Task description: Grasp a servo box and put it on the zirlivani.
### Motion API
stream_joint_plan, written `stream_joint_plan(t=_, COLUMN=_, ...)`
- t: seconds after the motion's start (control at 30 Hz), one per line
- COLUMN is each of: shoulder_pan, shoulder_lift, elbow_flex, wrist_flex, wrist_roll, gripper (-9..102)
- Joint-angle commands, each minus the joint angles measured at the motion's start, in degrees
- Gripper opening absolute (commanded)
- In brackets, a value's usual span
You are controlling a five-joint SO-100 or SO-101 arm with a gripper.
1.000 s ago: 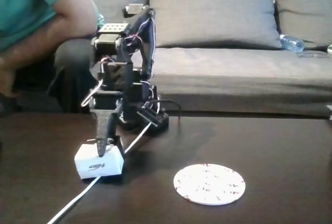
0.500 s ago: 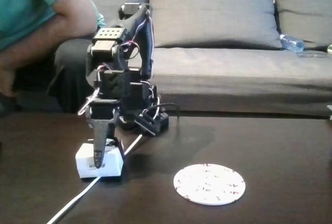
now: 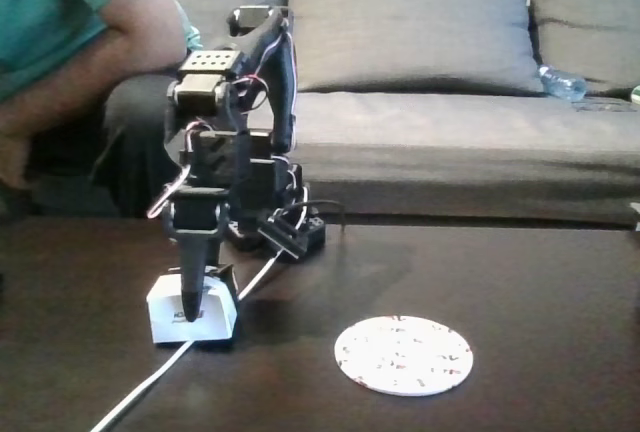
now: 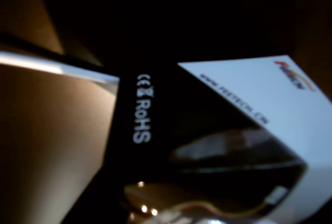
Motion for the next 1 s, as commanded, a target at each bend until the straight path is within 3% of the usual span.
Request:
stream_joint_plan(t=0.0, shoulder_pan=-1.8, shoulder_lift=5.5, elbow_flex=-4.5, wrist_flex=5.5, wrist_roll=1.7, gripper=19)
stream_joint_plan(t=0.33, shoulder_pan=-23.6, shoulder_lift=24.4, elbow_flex=-12.5, wrist_flex=19.0, wrist_roll=8.6, gripper=19)
stream_joint_plan(t=0.63, shoulder_pan=-38.4, shoulder_lift=23.8, elbow_flex=-12.0, wrist_flex=17.8, wrist_roll=13.0, gripper=19)
stream_joint_plan(t=0.97, shoulder_pan=-40.0, shoulder_lift=10.1, elbow_flex=-13.0, wrist_flex=8.3, wrist_roll=13.2, gripper=19)
